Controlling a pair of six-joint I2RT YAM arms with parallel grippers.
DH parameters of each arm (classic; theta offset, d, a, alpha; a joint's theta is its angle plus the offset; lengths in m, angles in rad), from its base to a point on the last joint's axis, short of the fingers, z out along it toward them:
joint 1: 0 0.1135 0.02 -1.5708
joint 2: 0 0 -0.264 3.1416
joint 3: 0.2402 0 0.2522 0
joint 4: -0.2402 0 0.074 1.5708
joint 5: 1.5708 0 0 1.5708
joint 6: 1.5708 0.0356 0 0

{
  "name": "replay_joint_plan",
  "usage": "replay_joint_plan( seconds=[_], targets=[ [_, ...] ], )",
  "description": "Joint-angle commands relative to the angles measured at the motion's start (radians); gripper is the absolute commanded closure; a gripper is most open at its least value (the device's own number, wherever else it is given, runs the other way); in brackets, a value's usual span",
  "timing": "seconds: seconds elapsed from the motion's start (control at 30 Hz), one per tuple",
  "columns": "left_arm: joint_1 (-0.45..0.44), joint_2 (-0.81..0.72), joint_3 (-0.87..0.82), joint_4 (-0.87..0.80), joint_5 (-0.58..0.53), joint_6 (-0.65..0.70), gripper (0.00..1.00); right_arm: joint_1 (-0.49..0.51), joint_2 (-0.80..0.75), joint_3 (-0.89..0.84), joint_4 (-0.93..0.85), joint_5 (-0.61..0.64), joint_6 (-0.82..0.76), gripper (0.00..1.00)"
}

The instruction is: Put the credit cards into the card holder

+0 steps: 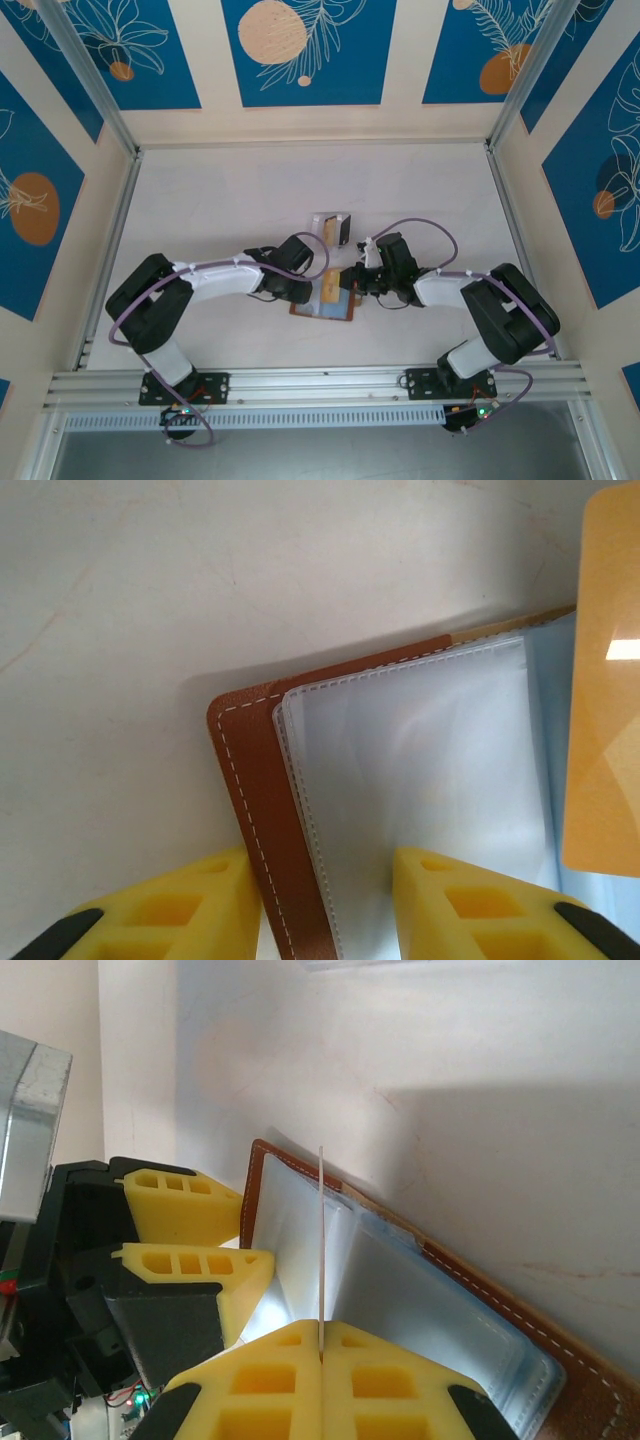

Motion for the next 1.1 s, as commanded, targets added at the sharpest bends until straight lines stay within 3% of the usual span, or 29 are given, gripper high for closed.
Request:
replay_joint_plan(
  seconds=[0.0,0.43,1.07],
  targets=[
    [-0.001,0.030,-0.044,-0.042,-0.004,-0.007,0.63,-0.004,0.026,-0.013,0.066,-0.010,0.037,1.00],
    [-0.003,0.031,-0.060,-0.029,0.002,-0.011,0.63,0.029,0.079,-0.048,0.159,0.019,0.121,1.00],
    [-0.003,0.024,-0.075,-0.016,0.002,-0.013,0.62,0.143,0.054,-0.137,0.158,0.205,0.244,1.00]
  ],
)
